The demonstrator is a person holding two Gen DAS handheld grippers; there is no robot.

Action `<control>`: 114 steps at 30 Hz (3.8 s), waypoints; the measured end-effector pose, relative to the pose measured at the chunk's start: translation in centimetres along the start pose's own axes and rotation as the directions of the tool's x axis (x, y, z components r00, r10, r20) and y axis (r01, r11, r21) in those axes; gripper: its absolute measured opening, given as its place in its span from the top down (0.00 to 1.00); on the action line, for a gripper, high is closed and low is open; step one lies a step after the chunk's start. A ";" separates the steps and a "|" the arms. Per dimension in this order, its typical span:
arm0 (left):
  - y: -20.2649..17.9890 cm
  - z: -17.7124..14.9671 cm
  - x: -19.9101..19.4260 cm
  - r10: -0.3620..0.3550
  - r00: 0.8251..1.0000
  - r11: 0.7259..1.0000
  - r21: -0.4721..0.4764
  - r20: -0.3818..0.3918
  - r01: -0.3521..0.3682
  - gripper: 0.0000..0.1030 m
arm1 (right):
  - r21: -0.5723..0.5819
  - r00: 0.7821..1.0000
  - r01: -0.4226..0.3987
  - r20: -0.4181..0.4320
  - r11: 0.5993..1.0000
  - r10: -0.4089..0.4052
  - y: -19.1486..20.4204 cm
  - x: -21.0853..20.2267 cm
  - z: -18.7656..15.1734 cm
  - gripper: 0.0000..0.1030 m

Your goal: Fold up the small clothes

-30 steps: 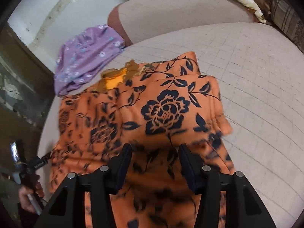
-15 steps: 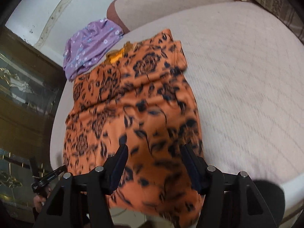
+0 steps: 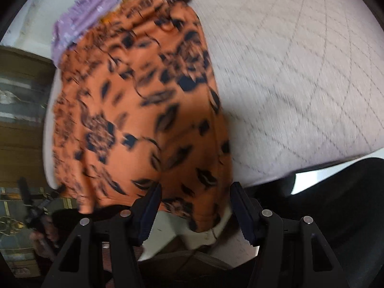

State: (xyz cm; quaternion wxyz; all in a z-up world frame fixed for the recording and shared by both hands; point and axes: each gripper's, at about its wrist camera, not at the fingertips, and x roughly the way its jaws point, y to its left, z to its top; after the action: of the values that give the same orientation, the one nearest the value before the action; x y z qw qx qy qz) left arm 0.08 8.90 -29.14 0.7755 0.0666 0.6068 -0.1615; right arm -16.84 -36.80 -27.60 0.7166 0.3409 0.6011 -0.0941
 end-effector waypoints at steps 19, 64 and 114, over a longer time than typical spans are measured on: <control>0.4 4.5 -6.3 -0.269 0.958 0.963 0.038 0.096 0.266 0.92 | -0.034 0.913 -0.380 0.144 0.924 0.381 1.2 -6.4 1.4 0.89; -6.7 26.5 2.7 0.077 0.949 0.991 -0.132 0.306 -0.038 0.11 | -0.479 0.961 0.025 0.254 0.878 0.112 29.6 8.9 26.9 0.43; -14.6 26.5 5.8 0.172 0.920 0.976 0.065 0.352 -0.207 0.00 | -0.053 0.677 0.234 0.726 0.971 -0.123 11.4 -4.7 22.4 0.41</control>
State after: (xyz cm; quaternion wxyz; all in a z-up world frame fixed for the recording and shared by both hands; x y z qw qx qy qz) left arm 20.84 -13.76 -26.65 0.8772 0.1348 0.4436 -0.1251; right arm 6.04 -43.02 -17.93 0.9036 0.1649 0.3094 -0.2462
